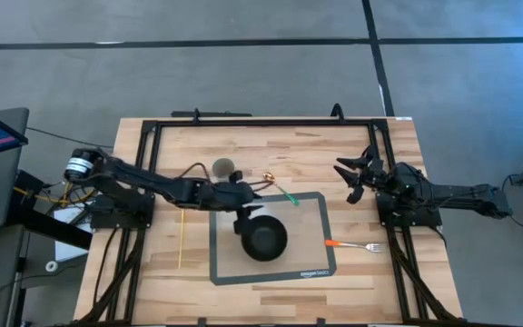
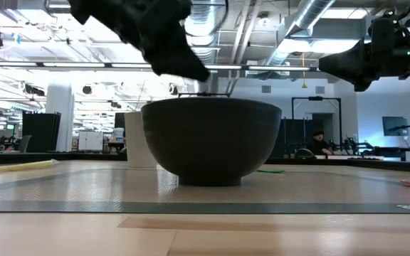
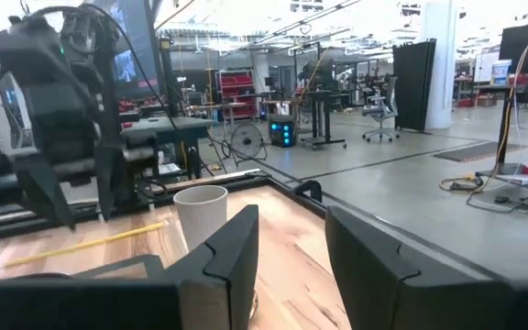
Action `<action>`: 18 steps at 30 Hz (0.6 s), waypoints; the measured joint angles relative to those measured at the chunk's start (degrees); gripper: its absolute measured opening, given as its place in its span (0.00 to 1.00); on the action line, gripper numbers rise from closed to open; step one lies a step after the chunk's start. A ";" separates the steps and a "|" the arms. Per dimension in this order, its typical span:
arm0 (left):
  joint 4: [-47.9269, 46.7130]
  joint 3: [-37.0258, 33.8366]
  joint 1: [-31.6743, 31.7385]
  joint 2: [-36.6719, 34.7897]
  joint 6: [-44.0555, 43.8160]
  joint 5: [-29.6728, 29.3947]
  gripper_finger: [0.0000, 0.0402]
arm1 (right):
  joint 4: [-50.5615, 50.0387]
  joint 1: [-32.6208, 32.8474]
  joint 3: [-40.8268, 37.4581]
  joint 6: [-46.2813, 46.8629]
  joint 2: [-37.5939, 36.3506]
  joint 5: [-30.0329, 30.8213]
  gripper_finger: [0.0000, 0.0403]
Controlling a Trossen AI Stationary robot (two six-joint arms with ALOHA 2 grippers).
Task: Pick & Place Utensil
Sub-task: Put the green spoon into the black bowl on the transparent mat
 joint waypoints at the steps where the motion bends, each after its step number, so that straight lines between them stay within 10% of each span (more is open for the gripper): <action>1: -0.26 -0.63 0.00 -1.40 0.00 0.06 0.32 | 0.02 0.00 0.01 0.28 0.01 0.00 0.30; 18: 3.15 -9.79 1.03 -12.39 0.02 -0.39 0.31 | 15.97 7.38 5.17 7.93 32.49 0.56 0.30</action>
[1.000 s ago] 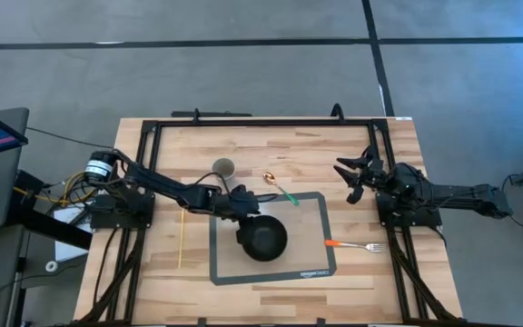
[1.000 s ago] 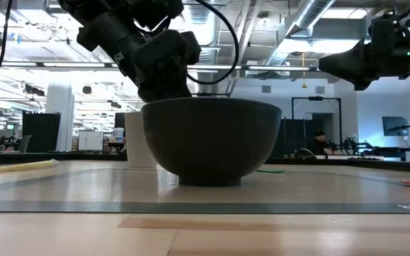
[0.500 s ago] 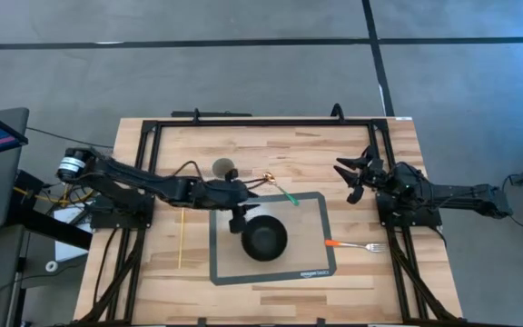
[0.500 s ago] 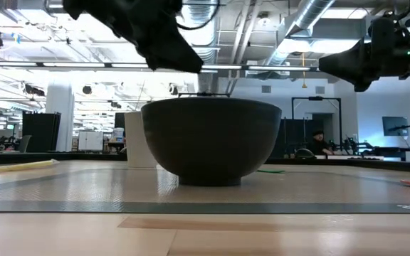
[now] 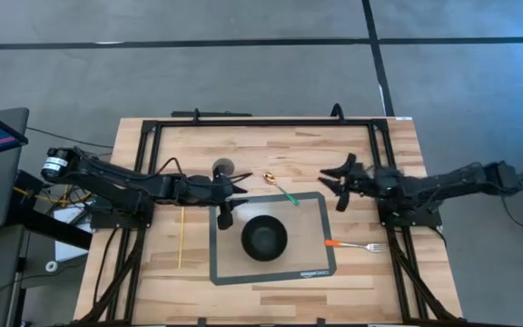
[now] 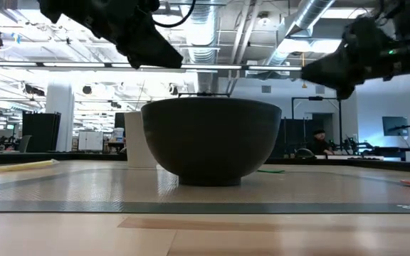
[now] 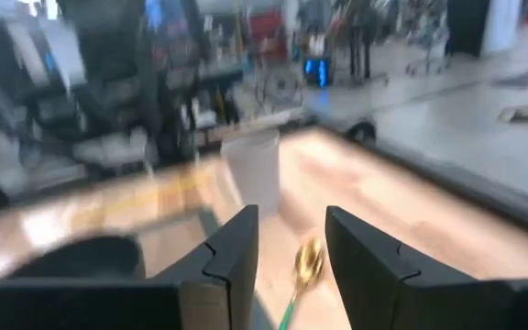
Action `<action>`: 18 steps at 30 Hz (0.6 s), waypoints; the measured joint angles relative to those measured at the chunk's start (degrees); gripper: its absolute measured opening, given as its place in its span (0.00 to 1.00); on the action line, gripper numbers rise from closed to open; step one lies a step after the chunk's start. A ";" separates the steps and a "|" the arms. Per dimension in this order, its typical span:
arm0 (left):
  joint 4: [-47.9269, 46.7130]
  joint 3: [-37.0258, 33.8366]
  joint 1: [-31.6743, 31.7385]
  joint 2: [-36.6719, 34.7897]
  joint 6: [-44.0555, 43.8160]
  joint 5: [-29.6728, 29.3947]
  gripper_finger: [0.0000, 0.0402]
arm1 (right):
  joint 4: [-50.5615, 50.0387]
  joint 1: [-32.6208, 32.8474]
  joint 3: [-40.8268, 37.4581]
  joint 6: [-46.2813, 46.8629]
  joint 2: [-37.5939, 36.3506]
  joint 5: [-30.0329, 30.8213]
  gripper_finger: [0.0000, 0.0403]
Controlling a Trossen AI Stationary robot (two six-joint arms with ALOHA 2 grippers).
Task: Pick & Place Utensil
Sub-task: Put the green spoon into the black bowl on the transparent mat
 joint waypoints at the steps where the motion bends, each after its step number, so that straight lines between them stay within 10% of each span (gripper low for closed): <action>1: 0.09 0.00 0.40 -0.02 0.00 -0.15 0.31 | 1.00 0.49 0.74 0.02 3.22 0.83 0.30; 18: 2.47 -0.09 5.44 0.00 -0.02 -0.40 0.31 | 4.26 1.27 19.57 4.97 46.68 5.61 0.30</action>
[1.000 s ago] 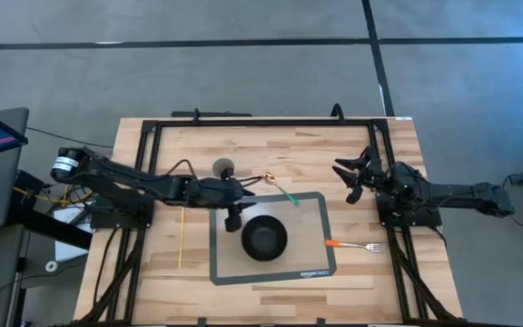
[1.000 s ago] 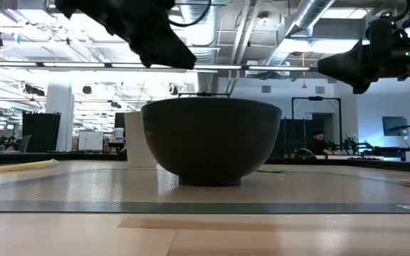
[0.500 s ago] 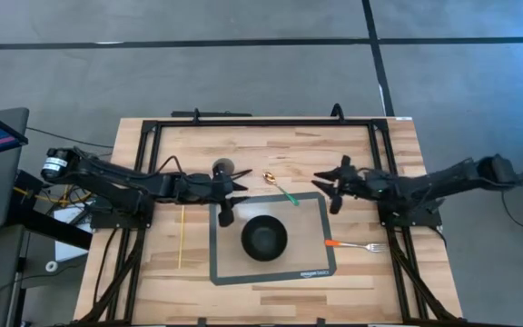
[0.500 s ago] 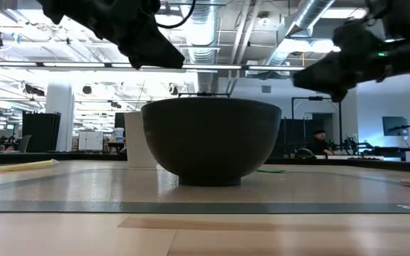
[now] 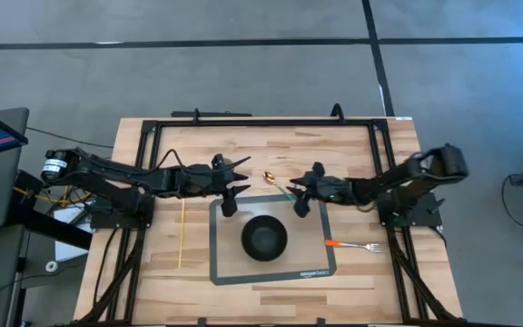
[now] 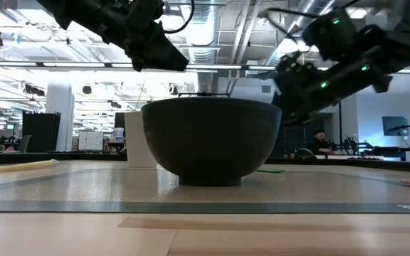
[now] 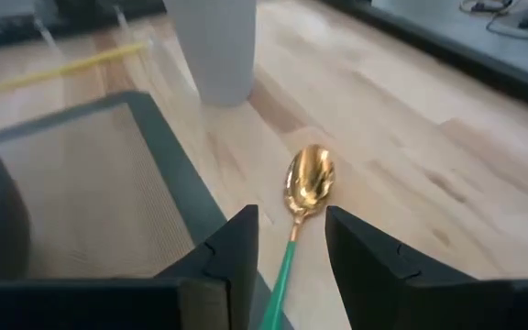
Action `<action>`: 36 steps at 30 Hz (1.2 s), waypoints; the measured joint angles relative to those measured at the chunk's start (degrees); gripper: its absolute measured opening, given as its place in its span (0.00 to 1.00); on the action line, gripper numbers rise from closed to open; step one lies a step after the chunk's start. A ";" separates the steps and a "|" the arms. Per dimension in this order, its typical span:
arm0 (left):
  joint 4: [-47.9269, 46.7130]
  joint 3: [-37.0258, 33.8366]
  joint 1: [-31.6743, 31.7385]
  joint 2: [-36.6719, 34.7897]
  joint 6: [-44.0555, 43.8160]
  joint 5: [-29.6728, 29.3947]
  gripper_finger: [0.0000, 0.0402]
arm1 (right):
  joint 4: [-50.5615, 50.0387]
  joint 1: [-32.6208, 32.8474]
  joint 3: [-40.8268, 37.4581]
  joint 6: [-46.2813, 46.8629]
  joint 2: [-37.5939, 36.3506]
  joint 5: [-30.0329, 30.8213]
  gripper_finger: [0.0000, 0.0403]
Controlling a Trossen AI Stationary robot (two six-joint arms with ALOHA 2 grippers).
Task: Pick & Place Utensil
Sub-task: Put the green spoon into the black bowl on the transparent mat
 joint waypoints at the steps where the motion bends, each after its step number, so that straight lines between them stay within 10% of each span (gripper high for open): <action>1: 0.12 0.00 0.00 0.00 0.00 0.00 0.31 | -0.02 0.00 1.01 -0.01 1.77 0.00 0.30; 20: 0.40 -0.22 -0.02 0.02 -0.20 0.33 0.31 | 1.87 0.46 9.78 8.34 23.38 7.61 0.21; 25: 0.49 -0.22 -0.02 0.02 -0.15 0.36 0.31 | 1.76 0.59 9.70 8.31 22.59 7.82 0.03; 36: 0.50 -0.22 -0.02 0.02 -0.02 0.33 0.31 | -5.42 1.80 9.42 2.90 9.34 6.28 0.02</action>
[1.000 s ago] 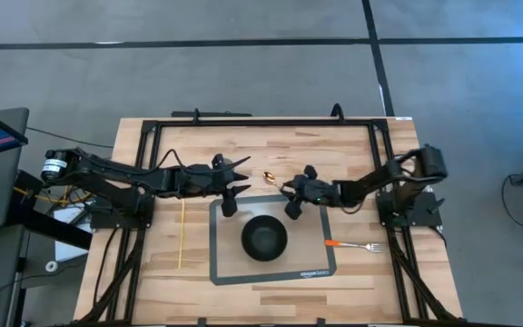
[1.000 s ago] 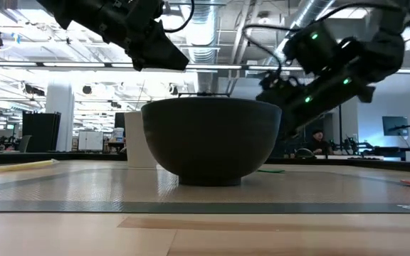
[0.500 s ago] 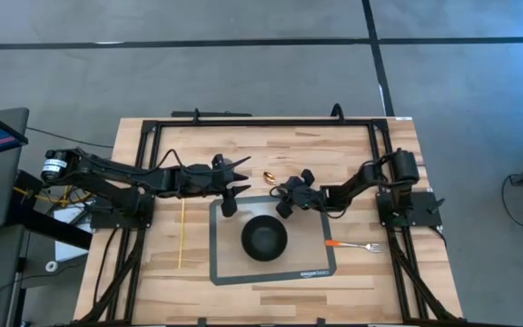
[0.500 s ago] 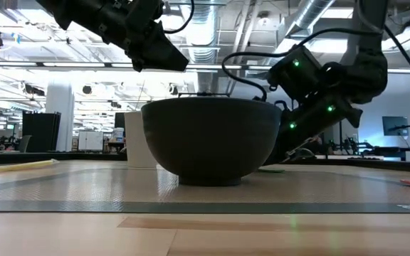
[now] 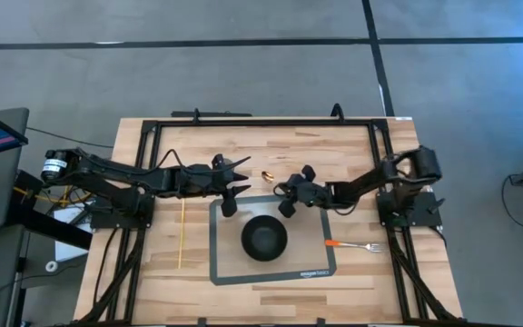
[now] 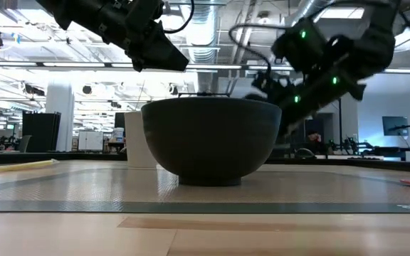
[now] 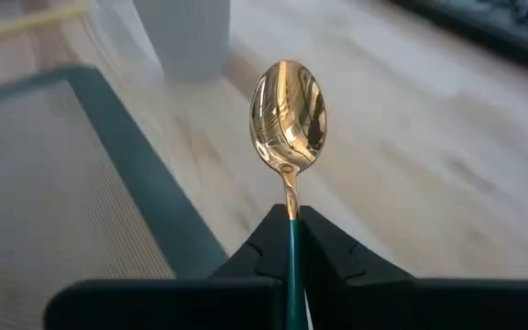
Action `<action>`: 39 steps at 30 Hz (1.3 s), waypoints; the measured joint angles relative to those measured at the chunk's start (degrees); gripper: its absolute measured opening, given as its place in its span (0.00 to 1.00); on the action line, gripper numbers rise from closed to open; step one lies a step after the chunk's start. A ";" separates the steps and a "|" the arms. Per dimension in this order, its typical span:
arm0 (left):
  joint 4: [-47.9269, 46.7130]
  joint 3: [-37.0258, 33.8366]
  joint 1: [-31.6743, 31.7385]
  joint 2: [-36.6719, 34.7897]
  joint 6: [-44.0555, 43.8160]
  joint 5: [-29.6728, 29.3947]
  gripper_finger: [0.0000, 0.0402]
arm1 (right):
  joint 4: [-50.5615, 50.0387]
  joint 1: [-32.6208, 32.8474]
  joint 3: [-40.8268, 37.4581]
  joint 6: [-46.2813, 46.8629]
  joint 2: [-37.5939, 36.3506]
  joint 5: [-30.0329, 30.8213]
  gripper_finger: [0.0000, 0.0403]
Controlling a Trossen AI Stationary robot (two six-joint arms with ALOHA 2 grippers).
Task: Pick & Place Utensil
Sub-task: Put the green spoon into the black bowl on the transparent mat
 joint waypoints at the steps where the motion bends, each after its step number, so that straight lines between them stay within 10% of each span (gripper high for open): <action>1: -0.01 0.00 0.00 0.00 0.00 0.00 0.31 | -1.16 0.32 -0.01 -0.79 -1.99 0.07 0.03; 13: 0.05 -0.04 0.00 0.00 0.00 -0.03 0.31 | -18.03 7.01 4.99 -3.16 -21.04 -11.02 0.01; 23: 0.60 -0.07 -0.02 0.02 -0.04 -0.05 0.31 | -55.74 14.89 30.36 -3.51 -8.08 -11.86 0.01; 39: 0.62 -0.13 -0.02 0.02 0.00 -0.07 0.31 | -54.92 13.48 36.24 0.04 4.98 -26.87 0.02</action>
